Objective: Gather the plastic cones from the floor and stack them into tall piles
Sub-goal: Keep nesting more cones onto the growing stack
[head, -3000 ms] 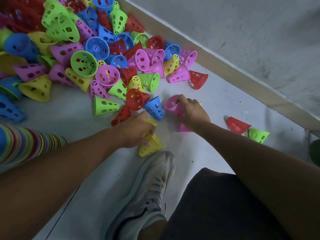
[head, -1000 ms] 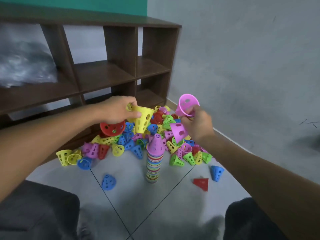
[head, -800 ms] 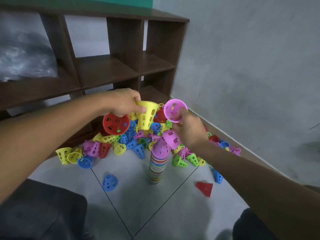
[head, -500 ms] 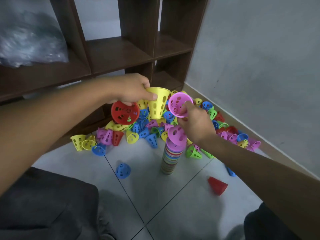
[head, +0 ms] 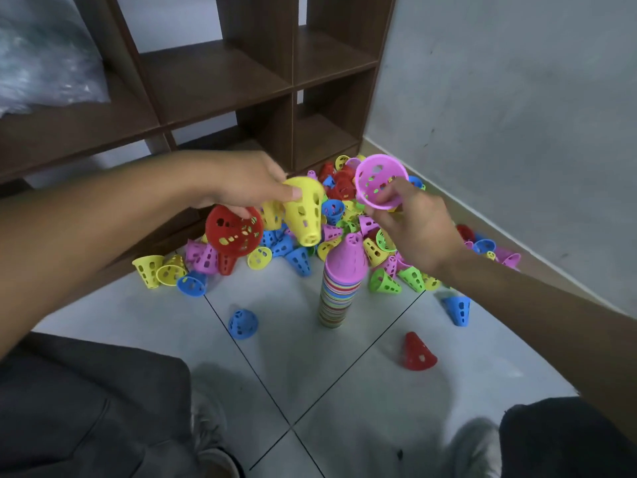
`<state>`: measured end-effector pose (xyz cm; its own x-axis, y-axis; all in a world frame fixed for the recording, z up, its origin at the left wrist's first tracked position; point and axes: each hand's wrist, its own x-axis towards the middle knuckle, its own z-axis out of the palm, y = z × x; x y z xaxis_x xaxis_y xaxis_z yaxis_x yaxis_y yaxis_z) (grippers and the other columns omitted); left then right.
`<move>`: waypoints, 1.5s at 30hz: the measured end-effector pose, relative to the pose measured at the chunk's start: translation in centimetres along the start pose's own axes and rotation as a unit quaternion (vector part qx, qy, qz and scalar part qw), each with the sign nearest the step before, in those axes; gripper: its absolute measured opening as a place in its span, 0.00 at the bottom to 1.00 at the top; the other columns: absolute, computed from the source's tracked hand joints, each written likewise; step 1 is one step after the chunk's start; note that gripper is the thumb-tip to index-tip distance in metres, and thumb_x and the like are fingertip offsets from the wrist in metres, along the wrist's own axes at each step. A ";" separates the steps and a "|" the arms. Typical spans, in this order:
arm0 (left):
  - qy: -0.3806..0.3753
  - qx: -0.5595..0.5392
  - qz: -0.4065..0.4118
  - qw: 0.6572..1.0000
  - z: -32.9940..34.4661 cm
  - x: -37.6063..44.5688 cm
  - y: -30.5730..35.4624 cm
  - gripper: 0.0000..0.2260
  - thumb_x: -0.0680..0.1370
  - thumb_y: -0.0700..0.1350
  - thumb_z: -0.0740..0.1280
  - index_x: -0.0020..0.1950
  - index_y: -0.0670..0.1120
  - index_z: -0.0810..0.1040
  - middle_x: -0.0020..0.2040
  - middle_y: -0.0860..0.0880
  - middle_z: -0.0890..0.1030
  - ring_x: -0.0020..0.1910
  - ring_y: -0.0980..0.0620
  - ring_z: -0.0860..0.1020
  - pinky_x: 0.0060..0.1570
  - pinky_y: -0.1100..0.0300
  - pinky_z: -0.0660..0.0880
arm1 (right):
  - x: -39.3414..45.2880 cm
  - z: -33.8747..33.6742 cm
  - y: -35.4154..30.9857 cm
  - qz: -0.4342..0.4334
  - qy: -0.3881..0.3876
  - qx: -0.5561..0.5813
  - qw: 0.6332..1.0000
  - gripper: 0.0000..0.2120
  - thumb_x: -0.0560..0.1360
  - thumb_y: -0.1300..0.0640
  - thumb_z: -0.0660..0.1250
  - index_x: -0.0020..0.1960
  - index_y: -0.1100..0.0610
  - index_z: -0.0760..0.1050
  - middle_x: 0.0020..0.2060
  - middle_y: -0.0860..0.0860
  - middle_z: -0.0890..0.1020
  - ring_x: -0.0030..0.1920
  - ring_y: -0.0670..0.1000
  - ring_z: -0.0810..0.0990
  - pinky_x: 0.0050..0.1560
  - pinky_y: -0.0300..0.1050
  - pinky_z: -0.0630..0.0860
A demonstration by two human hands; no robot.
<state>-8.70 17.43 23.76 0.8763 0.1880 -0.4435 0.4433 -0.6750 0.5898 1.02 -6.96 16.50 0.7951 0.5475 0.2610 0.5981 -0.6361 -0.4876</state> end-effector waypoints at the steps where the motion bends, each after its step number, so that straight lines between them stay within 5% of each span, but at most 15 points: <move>1: -0.008 -0.005 0.003 1.000 0.3 0.1 0.1 0.16 0.82 0.55 0.64 0.63 0.46 0.79 0.61 0.47 0.80 0.58 0.48 0.80 0.59 0.50 0.80 | -0.2 -0.5 0.1 0.004 0.003 0.006 1.000 0.07 0.79 0.52 0.71 0.50 0.52 0.74 0.39 0.41 0.78 0.35 0.36 0.76 0.36 0.27 0.66; 5: -0.014 0.013 0.012 1.000 1.5 0.8 0.3 0.15 0.84 0.48 0.64 0.41 0.42 0.79 0.55 0.48 0.80 0.52 0.48 0.82 0.51 0.54 0.81 | -1.2 -2.0 0.8 0.030 0.006 0.026 0.999 0.07 0.78 0.50 0.71 0.49 0.49 0.73 0.37 0.37 0.77 0.32 0.40 0.79 0.31 0.26 0.67; 12: -0.019 0.039 0.004 0.999 2.1 0.8 -0.8 0.13 0.82 0.50 0.66 0.47 0.41 0.82 0.48 0.50 0.82 0.49 0.52 0.83 0.43 0.60 0.78 | -3.1 -2.2 2.0 0.017 -0.039 0.028 0.999 0.08 0.79 0.51 0.70 0.51 0.55 0.77 0.40 0.39 0.77 0.35 0.40 0.76 0.36 0.27 0.67; 17: -0.012 0.058 0.026 0.998 2.1 0.3 -0.8 0.12 0.82 0.52 0.65 0.49 0.45 0.81 0.49 0.48 0.84 0.49 0.53 0.84 0.49 0.55 0.79 | -3.4 -2.8 1.0 0.023 -0.083 0.081 0.993 0.12 0.82 0.47 0.64 0.53 0.56 0.73 0.39 0.54 0.81 0.31 0.54 0.82 0.28 0.40 0.73; 20: -0.019 0.066 0.041 0.997 2.4 0.2 -0.3 0.12 0.82 0.54 0.65 0.49 0.47 0.78 0.48 0.48 0.83 0.49 0.52 0.83 0.44 0.56 0.76 | -3.3 -2.9 0.3 0.027 -0.084 0.091 0.992 0.12 0.84 0.45 0.58 0.53 0.54 0.68 0.41 0.56 0.82 0.30 0.49 0.80 0.33 0.48 0.76; 25: 0.013 0.086 0.066 0.994 2.8 0.3 0.3 0.12 0.82 0.55 0.65 0.47 0.47 0.72 0.46 0.47 0.82 0.47 0.53 0.83 0.38 0.59 0.71 | -2.9 -2.7 -0.7 0.069 -0.036 0.152 0.985 0.15 0.85 0.44 0.52 0.46 0.51 0.67 0.36 0.55 0.75 0.30 0.46 0.71 0.33 0.45 0.71; 30: 0.028 0.095 0.068 0.993 2.5 0.2 0.3 0.12 0.81 0.56 0.65 0.46 0.52 0.65 0.47 0.47 0.81 0.47 0.52 0.83 0.40 0.57 0.75 | -2.2 -2.6 -1.1 0.214 -0.110 0.388 0.890 0.21 0.86 0.44 0.53 0.48 0.58 0.74 0.31 0.60 0.72 0.26 0.54 0.71 0.26 0.37 0.65; 33: 0.032 0.099 0.067 0.992 2.3 0.0 0.3 0.14 0.79 0.58 0.67 0.47 0.52 0.65 0.46 0.46 0.81 0.45 0.53 0.83 0.40 0.56 0.76 | -2.3 -2.1 -0.9 0.305 -0.199 0.463 0.808 0.21 0.81 0.40 0.61 0.54 0.59 0.73 0.40 0.66 0.72 0.35 0.65 0.72 0.37 0.45 0.70; 35: 0.033 0.103 0.071 0.992 2.3 -0.1 0.3 0.17 0.78 0.60 0.68 0.48 0.52 0.65 0.44 0.47 0.80 0.40 0.55 0.80 0.36 0.58 0.73 | -2.5 -1.7 -0.8 0.336 -0.198 0.490 0.780 0.23 0.83 0.43 0.58 0.50 0.63 0.76 0.41 0.62 0.82 0.38 0.61 0.81 0.40 0.43 0.77; 39: 0.042 0.138 0.097 0.985 2.7 -0.3 0.2 0.20 0.75 0.64 0.70 0.49 0.51 0.65 0.37 0.51 0.74 0.31 0.56 0.71 0.29 0.63 0.65 | -2.4 -1.2 -0.6 0.343 -0.210 0.504 0.764 0.20 0.86 0.52 0.52 0.44 0.60 0.75 0.28 0.54 0.82 0.25 0.49 0.81 0.23 0.36 0.74; 45: 0.060 0.147 0.143 0.977 5.0 0.5 -0.1 0.24 0.74 0.65 0.70 0.50 0.47 0.66 0.35 0.51 0.68 0.33 0.54 0.65 0.32 0.57 0.61 | -2.3 -0.4 -0.5 0.366 -0.245 0.479 0.760 0.23 0.85 0.55 0.52 0.37 0.61 0.76 0.24 0.54 0.80 0.22 0.48 0.79 0.21 0.35 0.72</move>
<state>-9.22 14.02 20.14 0.9800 0.0329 -0.1963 0.1200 -0.8847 0.4504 -1.05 -8.16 16.51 0.6067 0.5232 -0.5985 -0.5195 -0.3089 -0.7967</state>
